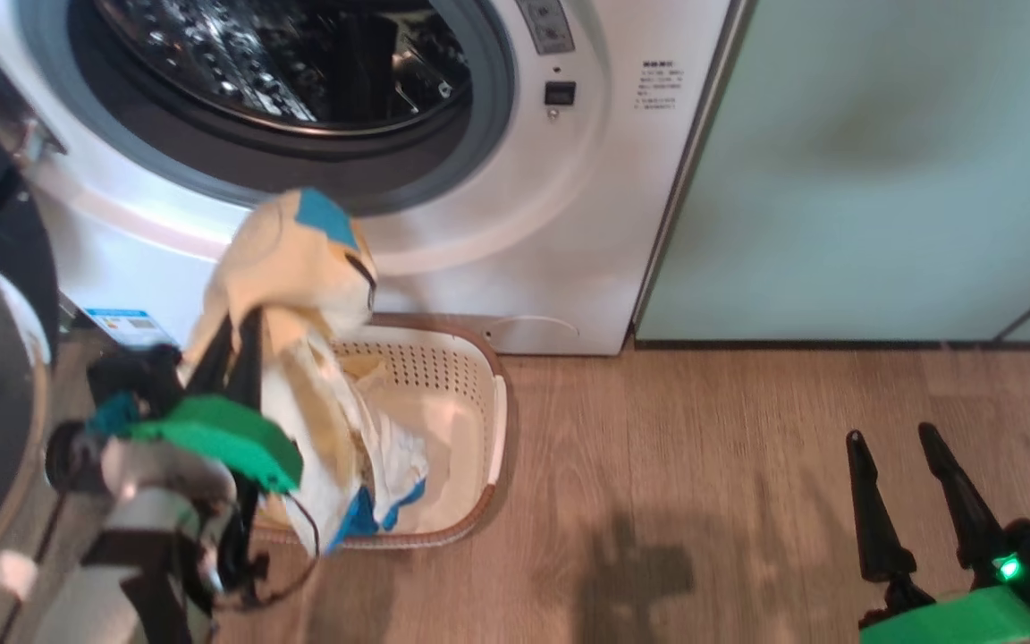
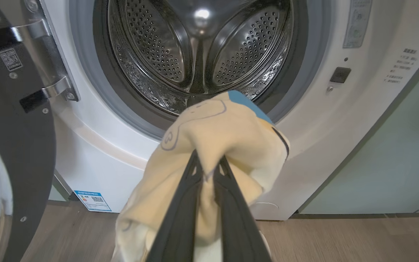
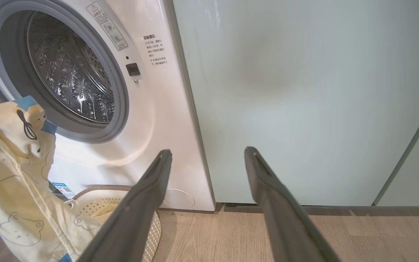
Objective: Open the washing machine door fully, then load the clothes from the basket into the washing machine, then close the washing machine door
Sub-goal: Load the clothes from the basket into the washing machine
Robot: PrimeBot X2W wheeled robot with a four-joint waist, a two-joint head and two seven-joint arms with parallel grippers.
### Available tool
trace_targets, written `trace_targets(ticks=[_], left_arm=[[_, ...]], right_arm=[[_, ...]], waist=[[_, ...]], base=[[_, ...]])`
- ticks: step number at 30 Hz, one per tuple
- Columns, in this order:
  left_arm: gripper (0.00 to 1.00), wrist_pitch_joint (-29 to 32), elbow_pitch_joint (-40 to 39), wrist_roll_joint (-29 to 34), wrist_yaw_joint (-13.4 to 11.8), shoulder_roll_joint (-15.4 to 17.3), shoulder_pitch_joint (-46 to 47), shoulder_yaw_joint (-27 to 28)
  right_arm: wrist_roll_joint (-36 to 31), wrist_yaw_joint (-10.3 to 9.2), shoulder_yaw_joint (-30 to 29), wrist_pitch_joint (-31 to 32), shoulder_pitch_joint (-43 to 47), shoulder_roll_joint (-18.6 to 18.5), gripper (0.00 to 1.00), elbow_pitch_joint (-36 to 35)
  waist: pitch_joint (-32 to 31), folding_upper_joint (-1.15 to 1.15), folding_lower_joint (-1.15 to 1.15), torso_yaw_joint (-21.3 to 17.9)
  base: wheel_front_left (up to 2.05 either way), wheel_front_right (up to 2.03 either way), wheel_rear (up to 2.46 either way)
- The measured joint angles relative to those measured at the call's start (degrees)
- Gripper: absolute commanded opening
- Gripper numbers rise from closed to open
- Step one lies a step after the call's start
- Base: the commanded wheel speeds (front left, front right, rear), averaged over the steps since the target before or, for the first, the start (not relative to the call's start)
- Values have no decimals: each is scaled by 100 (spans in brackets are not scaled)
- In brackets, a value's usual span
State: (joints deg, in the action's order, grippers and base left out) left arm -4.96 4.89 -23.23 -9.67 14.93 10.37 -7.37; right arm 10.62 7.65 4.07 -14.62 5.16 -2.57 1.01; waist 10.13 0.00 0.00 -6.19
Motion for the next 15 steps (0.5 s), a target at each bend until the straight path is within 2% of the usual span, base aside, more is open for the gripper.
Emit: trace_targets(ticks=[7, 15], left_arm=[[0, 219, 772, -144, 201, 221, 1083, 115], [0, 682, 1351, -166, 402, 689, 2207, 189]], right_arm=[[126, 0, 38, -1, -329, 1, 100, -67], [315, 0, 93, -1, -600, 2, 100, -172]], waist=[[462, 0, 1, -226], [1146, 0, 1, -519]], base=[[0, 0, 0], [0, 0, 0]])
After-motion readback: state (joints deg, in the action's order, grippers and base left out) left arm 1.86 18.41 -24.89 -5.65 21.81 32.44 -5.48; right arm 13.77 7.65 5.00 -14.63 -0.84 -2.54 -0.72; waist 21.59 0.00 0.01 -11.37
